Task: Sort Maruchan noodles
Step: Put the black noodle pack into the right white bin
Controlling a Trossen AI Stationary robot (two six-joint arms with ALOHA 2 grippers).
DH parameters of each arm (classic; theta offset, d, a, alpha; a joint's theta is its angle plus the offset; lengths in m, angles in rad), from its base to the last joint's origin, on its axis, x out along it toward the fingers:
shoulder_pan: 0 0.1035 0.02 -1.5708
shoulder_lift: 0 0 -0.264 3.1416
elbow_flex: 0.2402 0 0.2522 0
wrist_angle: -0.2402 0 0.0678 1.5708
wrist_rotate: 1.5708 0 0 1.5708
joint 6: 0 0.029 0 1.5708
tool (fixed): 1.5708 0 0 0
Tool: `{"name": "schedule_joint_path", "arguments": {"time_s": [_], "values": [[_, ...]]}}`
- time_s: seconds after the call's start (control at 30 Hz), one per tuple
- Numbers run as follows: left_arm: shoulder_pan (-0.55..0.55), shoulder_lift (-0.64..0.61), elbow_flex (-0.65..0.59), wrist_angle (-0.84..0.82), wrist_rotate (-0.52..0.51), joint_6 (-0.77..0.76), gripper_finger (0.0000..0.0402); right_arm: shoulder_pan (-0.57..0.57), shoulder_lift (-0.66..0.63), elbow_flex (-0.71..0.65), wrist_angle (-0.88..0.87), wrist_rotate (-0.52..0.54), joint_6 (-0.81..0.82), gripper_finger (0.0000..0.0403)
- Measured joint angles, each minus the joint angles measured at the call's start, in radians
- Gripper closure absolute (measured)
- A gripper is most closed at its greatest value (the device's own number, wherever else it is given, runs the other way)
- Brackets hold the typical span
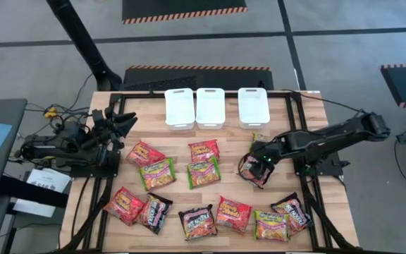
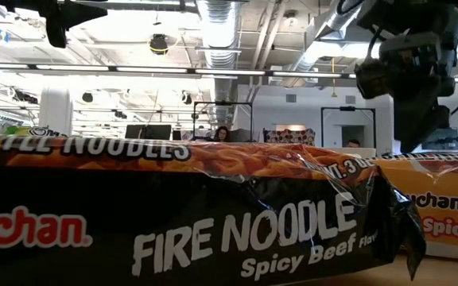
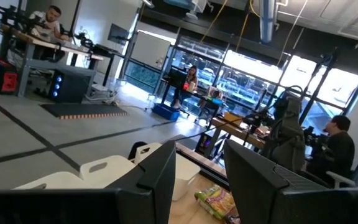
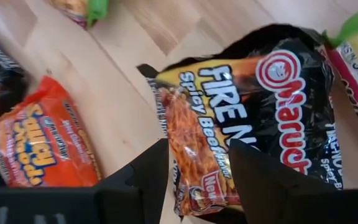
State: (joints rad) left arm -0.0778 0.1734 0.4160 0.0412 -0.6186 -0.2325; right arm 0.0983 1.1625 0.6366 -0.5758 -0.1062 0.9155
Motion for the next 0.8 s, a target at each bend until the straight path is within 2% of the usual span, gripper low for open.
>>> {"name": "schedule_joint_path", "arguments": {"time_s": [0.37, 0.6, 0.8], "values": [[0.000, 0.000, 0.000, -0.006, -0.028, -0.025, 0.0276, -0.001, 0.035, 0.000, 0.006, -0.001, 0.011, 0.0206], [0.000, 0.000, 0.000, -0.008, -0.031, -0.026, 0.0276, -0.014, 0.037, 0.000, -0.002, 0.002, -0.053, 0.0207], [0.000, 0.000, 0.000, -0.007, -0.047, -0.026, 0.0276, -0.039, 0.037, 0.000, -0.043, 0.051, -0.086, 0.0207]]}}
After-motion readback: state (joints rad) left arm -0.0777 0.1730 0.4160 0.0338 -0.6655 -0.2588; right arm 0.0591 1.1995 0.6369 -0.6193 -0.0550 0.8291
